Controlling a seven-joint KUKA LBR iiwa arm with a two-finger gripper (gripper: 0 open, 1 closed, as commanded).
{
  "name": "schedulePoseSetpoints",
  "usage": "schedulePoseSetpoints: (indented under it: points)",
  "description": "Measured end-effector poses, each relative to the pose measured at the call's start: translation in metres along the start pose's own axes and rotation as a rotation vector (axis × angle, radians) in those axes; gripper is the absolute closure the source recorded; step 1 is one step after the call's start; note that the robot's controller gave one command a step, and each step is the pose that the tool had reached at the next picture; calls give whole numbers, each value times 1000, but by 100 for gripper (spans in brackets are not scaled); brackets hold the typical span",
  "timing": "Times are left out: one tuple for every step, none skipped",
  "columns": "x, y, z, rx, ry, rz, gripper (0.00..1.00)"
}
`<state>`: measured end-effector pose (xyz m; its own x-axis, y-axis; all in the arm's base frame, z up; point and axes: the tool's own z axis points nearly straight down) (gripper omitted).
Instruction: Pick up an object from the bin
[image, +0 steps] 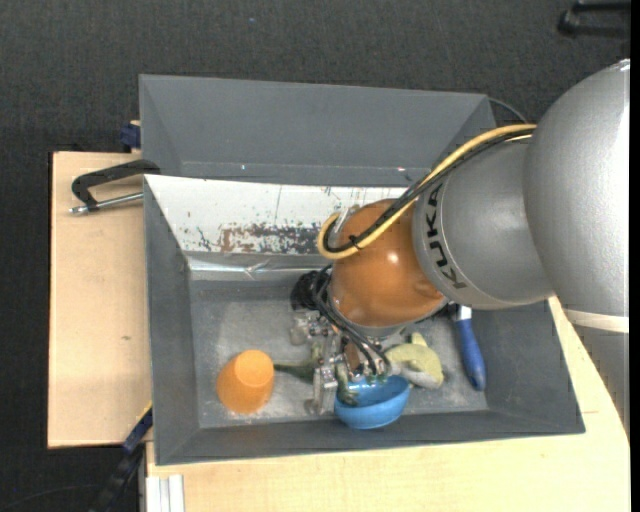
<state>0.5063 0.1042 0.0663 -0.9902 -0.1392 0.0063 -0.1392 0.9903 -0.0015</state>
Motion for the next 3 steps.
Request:
schedulePoseSetpoints:
  points:
    - [-31,-49,-35,1,-14,-756,0]
    - [7,-57,-45,0,-12,-1520,0]
    - [13,-61,-3,0,-6,-1873,0]
